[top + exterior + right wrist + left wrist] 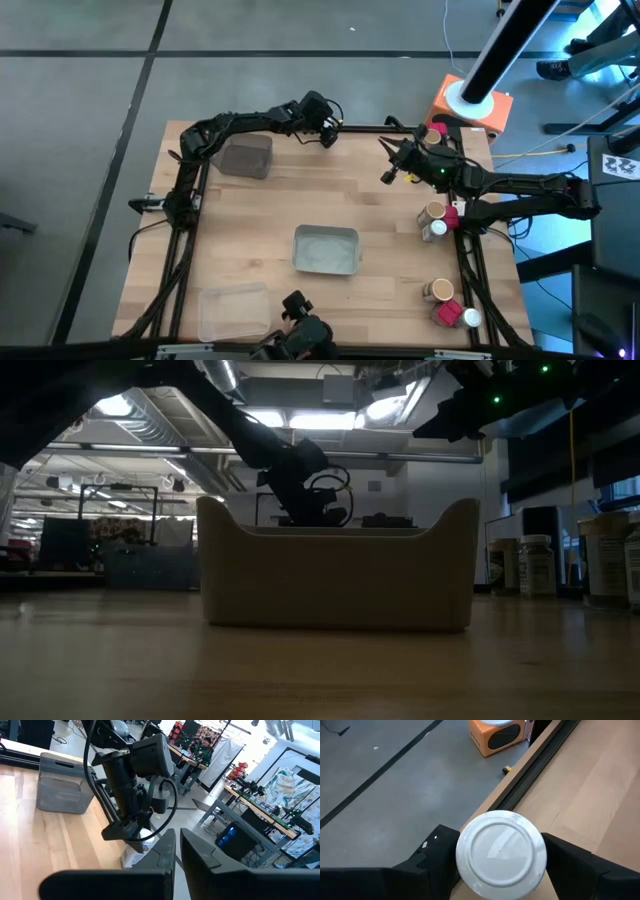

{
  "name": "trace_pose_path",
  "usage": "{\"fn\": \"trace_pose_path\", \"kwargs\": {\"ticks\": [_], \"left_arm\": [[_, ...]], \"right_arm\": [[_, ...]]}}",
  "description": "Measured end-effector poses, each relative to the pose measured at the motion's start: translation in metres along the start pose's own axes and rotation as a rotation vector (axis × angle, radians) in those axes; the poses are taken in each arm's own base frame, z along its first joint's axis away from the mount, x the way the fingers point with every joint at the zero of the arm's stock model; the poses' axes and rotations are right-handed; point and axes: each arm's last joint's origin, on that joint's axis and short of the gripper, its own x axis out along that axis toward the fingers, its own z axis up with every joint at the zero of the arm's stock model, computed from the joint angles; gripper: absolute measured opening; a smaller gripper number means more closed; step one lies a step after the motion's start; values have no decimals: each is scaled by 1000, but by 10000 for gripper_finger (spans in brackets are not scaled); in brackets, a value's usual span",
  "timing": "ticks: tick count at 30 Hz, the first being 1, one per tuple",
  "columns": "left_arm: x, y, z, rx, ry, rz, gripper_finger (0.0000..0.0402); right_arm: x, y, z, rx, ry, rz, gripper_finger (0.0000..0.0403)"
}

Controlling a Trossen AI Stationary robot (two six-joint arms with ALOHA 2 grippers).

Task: Sort spices by type
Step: Put the top left white seasoning bottle into the black bin

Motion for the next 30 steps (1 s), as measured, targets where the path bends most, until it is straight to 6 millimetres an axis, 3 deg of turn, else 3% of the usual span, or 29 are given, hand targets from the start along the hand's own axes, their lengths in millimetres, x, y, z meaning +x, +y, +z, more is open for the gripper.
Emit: {"fn": "trace_pose_path", "kwargs": {"ticks": [4,11,20,25,30], "left_arm": [[0,0,2,-9,-19,3,247],[0,0,3,-17,-29,4,190],[-1,-4,4,4,-33,-1,192],[-19,-14,11,47,-33,-16,192],[-57,-23,25,101,-49,-30,191]], "right_arm": [[0,0,0,-1,0,0,28],[0,0,0,-3,0,0,28],[0,0,0,-4,1,1,28],[0,0,0,-8,1,1,28],[0,0,0,-30,1,1,28]]}}
